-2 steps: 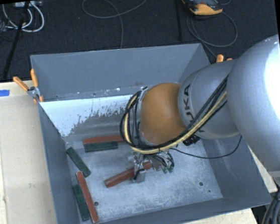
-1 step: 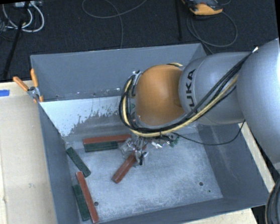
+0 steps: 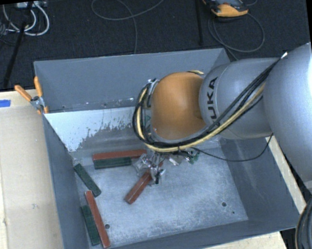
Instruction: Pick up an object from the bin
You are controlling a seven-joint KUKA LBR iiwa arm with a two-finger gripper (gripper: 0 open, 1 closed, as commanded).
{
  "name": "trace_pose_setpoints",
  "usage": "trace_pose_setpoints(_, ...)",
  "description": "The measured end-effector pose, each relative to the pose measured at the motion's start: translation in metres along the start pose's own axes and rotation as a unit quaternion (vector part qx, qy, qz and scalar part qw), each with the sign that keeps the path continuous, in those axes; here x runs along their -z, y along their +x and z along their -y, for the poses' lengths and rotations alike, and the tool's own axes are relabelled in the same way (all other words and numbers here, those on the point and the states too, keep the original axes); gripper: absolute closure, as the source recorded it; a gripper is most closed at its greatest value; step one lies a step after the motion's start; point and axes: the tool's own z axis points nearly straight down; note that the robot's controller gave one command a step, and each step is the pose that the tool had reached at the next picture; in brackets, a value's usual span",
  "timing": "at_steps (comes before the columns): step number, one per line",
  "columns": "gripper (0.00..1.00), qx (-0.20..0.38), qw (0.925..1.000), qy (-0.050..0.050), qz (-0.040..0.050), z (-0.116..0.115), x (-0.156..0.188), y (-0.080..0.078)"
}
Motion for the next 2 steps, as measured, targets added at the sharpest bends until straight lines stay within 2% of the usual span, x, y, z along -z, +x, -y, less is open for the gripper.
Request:
trace_pose_setpoints(1, 1.0, -0.013, 0.9999, 0.003, 0.0033, 0.006, 0.1379, 0.0017)
trace_pose_setpoints(2, 0.0, -0.015, 0.9999, 0.0, 0.0002, 0.0052, 0.1328, 0.0029)
